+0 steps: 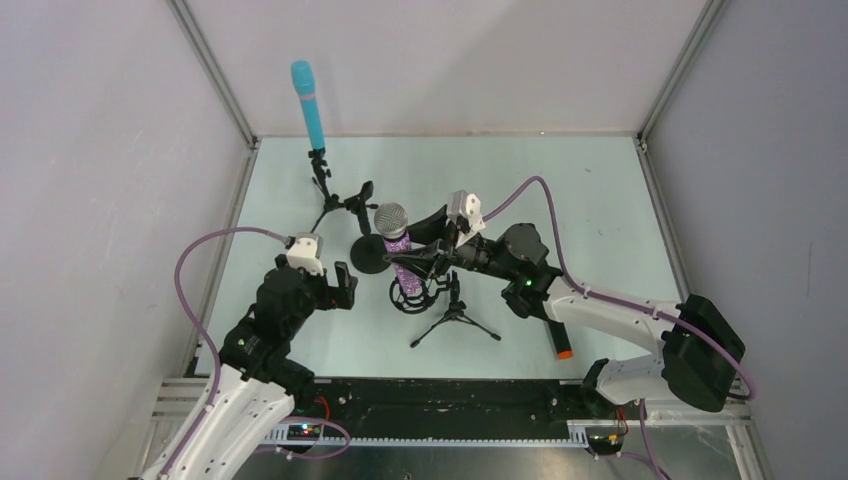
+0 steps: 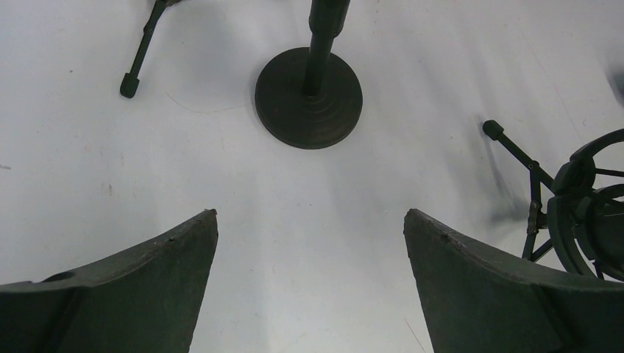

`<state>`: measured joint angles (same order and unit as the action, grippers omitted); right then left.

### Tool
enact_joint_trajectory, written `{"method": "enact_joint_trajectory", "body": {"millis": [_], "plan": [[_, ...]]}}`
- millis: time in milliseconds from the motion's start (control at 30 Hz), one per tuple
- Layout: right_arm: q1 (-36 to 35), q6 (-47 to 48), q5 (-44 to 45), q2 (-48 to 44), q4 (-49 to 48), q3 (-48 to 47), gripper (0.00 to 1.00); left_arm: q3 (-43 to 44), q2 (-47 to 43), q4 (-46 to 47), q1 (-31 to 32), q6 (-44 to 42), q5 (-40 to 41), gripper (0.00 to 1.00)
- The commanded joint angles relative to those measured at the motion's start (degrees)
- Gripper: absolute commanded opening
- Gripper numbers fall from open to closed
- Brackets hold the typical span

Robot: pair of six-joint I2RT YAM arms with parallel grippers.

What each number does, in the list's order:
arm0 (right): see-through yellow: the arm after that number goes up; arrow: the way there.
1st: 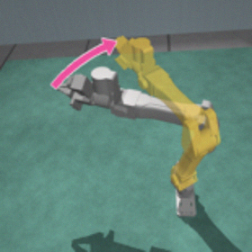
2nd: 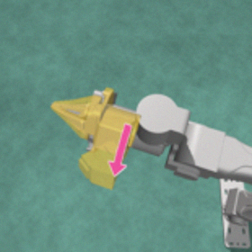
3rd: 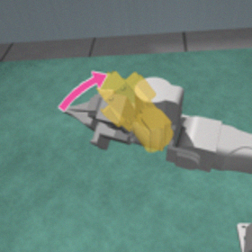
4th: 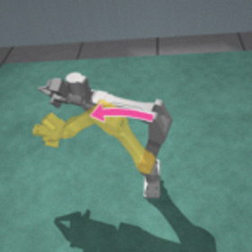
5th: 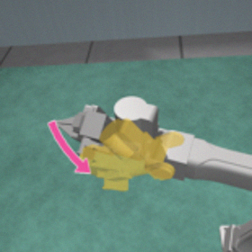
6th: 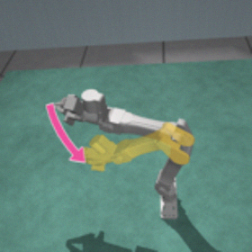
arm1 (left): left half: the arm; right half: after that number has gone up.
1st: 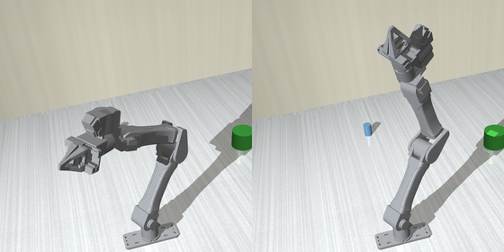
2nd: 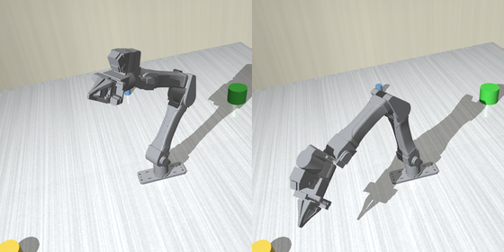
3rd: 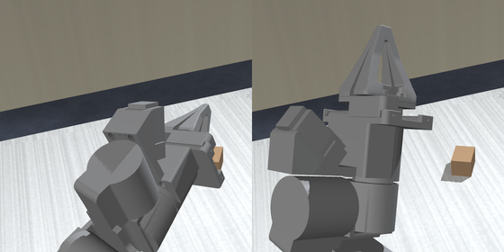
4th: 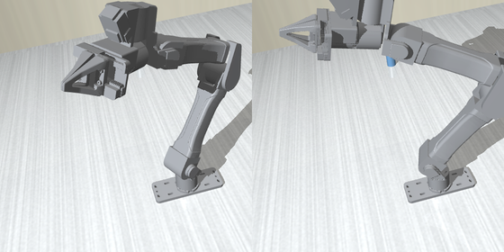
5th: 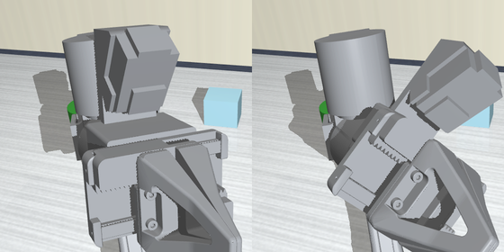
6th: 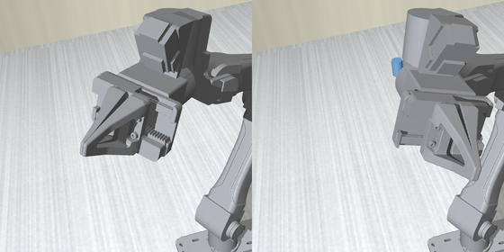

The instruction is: Attach the microphones to the stand

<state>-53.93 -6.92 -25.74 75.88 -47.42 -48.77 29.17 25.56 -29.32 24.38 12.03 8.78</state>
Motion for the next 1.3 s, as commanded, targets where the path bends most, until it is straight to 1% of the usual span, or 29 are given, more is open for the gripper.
{"method": "enact_joint_trajectory", "body": {"millis": [0, 500, 967, 1067, 1267], "plan": [[-0.3, 1.7, 0.9, 0.7, -3.6, -3.3, 0.00, 1.2, 0.3, 1.4, -0.3, 0.6, -0.5, 1.00], [-0.3, 3.3, -0.1, 0.8, 0.2, -3.3, 0.00, 1.2, 0.1, 1.4, -0.3, 0.7, -0.3, 1.00], [-0.3, 5.4, -4.7, -0.6, 5.4, -3.3, 0.00, 1.1, 0.0, 1.4, -0.3, 0.6, -0.3, 1.00], [-0.3, 5.6, -4.7, -0.5, 6.2, -3.3, 0.00, 1.2, 0.1, 1.4, -0.3, 0.6, -0.4, 1.00], [-0.4, 5.0, -1.9, 0.0, 7.8, -3.3, 0.00, 1.2, 0.4, 1.4, -0.3, 0.6, -0.4, 1.00]]}}
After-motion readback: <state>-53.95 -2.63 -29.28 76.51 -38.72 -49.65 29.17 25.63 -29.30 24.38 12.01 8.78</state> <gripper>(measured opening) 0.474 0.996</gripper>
